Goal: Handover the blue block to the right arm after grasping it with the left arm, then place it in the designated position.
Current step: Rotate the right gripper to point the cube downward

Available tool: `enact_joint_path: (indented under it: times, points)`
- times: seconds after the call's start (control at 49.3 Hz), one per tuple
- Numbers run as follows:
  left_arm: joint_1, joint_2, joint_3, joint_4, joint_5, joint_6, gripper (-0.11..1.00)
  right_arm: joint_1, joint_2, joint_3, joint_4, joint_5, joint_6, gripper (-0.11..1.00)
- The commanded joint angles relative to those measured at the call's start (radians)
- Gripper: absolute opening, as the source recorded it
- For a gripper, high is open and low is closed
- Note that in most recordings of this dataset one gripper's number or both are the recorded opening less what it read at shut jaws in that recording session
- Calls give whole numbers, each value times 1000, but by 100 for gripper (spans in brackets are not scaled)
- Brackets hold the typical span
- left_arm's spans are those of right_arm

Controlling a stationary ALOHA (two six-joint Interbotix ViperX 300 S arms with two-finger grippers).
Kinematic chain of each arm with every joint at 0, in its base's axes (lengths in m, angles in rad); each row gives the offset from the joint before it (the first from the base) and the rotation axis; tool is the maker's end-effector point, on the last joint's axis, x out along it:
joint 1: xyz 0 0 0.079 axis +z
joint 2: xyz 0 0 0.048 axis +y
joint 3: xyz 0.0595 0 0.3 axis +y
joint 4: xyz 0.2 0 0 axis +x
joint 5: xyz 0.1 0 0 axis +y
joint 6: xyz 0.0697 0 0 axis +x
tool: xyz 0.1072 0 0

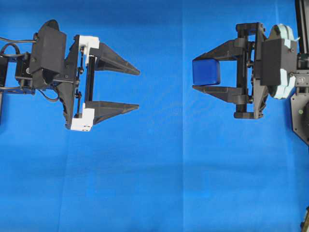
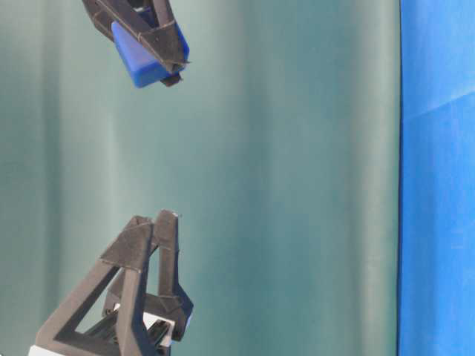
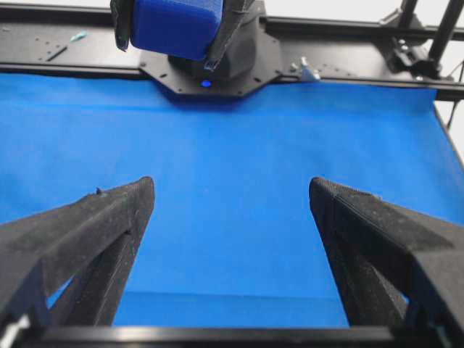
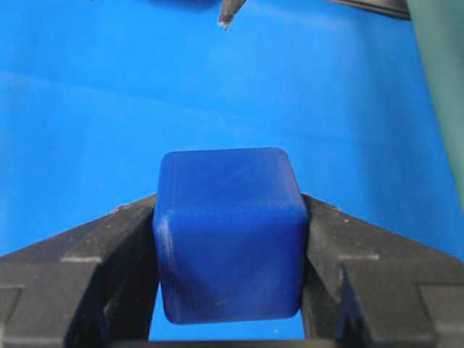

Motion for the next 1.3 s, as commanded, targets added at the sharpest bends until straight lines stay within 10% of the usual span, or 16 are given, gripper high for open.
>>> enact_joint_path:
  times: [0.0, 1.277]
  points:
    - [0, -17, -17, -2, -8, 0, 92, 2, -9, -14, 0, -3, 3, 43]
    - [0, -17, -20, -2, -8, -3, 92, 110, -9, -11, 55, 293, 3, 43]
